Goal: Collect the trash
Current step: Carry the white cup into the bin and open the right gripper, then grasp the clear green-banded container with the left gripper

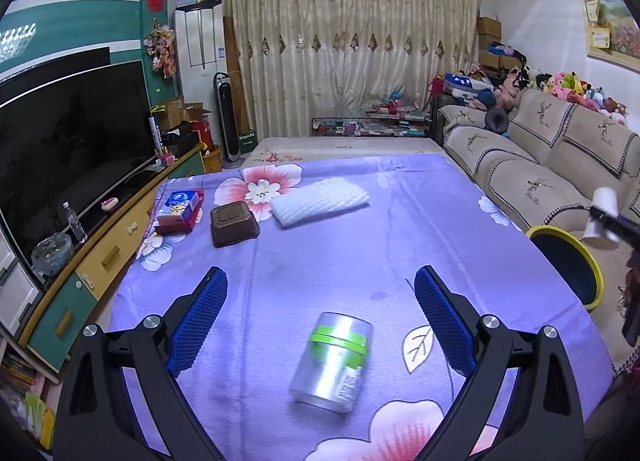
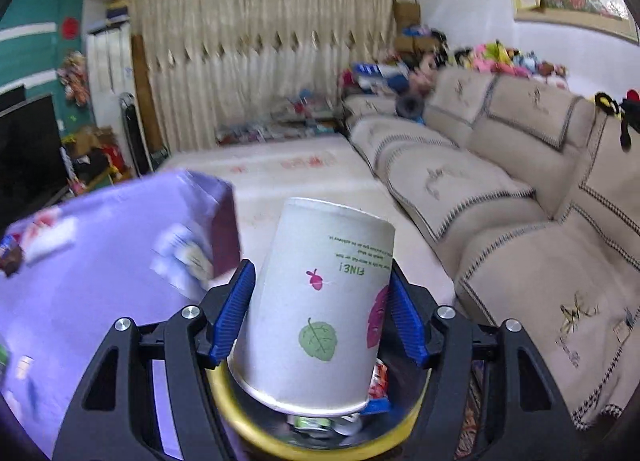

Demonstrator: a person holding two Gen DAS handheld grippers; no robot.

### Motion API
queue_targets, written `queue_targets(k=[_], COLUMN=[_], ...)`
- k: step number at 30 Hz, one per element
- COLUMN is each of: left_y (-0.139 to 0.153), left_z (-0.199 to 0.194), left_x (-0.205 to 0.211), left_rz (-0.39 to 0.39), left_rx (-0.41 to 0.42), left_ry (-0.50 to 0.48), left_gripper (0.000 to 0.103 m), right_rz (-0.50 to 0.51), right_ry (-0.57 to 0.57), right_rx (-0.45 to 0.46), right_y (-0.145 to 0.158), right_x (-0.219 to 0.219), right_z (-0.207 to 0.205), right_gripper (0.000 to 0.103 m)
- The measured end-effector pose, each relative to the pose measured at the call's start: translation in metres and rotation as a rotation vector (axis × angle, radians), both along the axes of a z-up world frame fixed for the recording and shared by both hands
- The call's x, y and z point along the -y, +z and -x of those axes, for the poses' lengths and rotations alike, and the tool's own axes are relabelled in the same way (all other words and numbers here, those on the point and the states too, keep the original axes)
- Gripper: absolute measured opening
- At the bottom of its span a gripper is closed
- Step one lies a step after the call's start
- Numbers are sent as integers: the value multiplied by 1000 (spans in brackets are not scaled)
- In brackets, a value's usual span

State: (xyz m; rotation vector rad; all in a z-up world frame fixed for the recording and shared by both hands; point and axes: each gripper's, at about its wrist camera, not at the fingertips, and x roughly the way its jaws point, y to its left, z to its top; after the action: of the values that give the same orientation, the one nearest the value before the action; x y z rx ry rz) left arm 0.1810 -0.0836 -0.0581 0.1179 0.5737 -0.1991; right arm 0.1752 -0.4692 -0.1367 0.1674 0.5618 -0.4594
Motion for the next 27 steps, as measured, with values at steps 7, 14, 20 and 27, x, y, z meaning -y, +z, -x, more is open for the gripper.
queue_targets(k=[7, 14, 20, 27], left_y=[-5, -20, -47, -74], left_z=[1, -6, -17, -30], left_x=[11, 8, 2, 3], left_rz=[-33, -34, -39, -72], left_rx=[-19, -73, -152, -252], left_ry=[-16, -25, -47, -73], left_gripper=[93, 93, 93, 80], right_rz=[-39, -14, -15, -25], right_ry=[-21, -12, -4, 15], right_rx=[-46, -40, -27, -29], right_y=[-36, -27, -16, -13], right_x=[15, 12, 7, -2], right_z=[-21, -26, -18, -14], right_gripper=[69, 71, 72, 73])
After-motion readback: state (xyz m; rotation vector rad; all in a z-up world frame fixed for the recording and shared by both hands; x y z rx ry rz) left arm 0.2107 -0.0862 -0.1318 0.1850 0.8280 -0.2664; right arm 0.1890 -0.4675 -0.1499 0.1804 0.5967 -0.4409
